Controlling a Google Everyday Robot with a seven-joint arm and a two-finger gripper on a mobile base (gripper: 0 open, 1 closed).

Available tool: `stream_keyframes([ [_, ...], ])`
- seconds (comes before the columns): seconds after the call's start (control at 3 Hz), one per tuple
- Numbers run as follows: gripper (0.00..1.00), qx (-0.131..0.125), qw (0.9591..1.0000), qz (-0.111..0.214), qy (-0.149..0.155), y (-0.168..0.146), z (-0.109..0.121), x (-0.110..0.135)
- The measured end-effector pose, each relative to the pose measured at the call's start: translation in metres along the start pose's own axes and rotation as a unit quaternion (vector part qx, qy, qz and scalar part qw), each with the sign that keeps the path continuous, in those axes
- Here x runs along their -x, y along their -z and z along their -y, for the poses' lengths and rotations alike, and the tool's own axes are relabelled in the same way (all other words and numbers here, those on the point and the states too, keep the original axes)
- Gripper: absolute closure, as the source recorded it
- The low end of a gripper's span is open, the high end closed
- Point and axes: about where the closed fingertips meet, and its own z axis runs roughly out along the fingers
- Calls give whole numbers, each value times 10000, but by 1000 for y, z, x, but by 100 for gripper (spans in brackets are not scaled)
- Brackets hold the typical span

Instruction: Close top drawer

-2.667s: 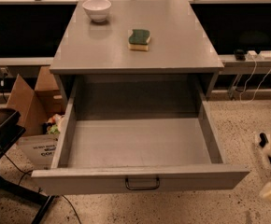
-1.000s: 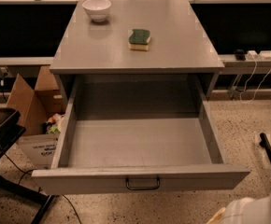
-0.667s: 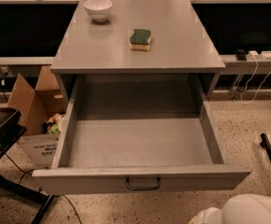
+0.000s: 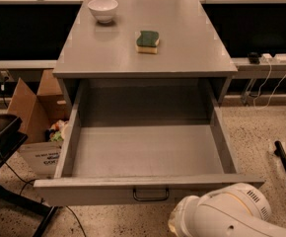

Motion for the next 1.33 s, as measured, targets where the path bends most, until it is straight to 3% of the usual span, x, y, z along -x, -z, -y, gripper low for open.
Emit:
stream_keyframes([
  [0.33,100,-444,9990,0,-18,-2,35,2],
  [0.67,100,-1033,9940,-104,-329,16,67,-24],
  [1.0,100,-1542,9862,-184,-571,40,74,-45],
  [1.33,100,-1609,9841,-176,-724,40,75,-47],
])
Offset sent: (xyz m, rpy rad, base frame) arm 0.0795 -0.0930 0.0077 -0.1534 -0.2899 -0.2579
